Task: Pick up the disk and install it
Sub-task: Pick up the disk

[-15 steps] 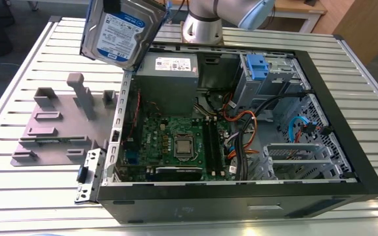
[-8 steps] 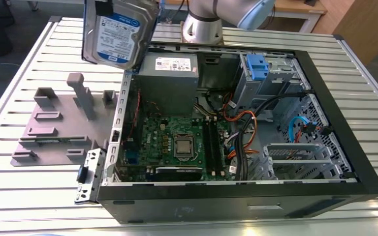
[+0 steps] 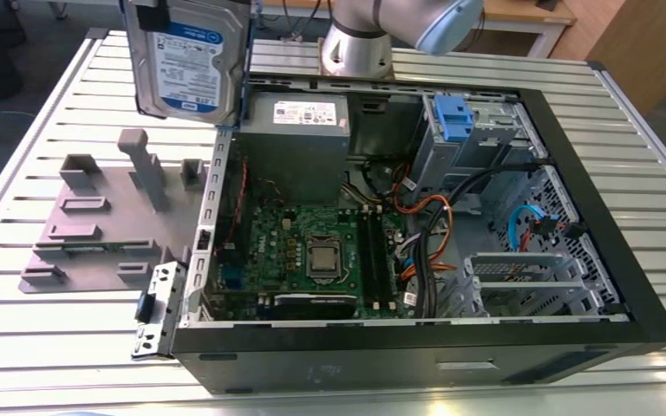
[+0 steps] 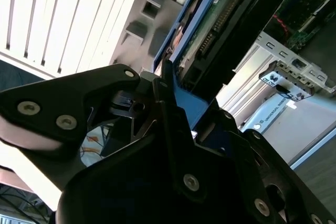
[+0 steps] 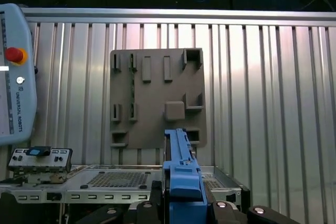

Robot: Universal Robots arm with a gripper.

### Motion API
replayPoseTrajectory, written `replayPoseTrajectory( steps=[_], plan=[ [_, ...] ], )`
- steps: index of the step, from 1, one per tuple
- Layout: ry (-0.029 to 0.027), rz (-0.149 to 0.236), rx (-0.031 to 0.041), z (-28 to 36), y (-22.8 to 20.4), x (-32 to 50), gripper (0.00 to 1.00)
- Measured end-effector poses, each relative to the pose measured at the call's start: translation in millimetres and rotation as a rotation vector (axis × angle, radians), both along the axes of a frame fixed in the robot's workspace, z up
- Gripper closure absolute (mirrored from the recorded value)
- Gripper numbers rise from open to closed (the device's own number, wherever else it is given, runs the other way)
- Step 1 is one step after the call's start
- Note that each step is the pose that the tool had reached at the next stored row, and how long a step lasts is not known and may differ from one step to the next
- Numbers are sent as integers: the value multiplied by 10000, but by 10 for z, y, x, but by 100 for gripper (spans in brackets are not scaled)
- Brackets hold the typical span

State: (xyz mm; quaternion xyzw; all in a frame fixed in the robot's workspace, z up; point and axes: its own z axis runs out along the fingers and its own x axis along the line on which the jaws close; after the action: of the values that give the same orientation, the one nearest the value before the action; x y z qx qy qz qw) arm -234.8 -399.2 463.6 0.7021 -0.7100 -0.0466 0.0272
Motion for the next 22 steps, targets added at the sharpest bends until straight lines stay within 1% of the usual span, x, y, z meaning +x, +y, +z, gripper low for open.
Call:
replayPoseTrajectory(
  steps=[2, 4, 9, 12, 18, 22],
  plan=[
    [-3, 0, -1, -16, 0, -67, 63],
    [-3, 1, 0, -27, 0, -115, 63],
    [-5, 0, 0, -49, 0, -188, 63],
    [-3, 1, -1, -69, 0, -217, 63],
    [-4, 1, 0, -81, 0, -261, 63],
    [-3, 1, -1, -81, 0, -266, 63]
  ],
)
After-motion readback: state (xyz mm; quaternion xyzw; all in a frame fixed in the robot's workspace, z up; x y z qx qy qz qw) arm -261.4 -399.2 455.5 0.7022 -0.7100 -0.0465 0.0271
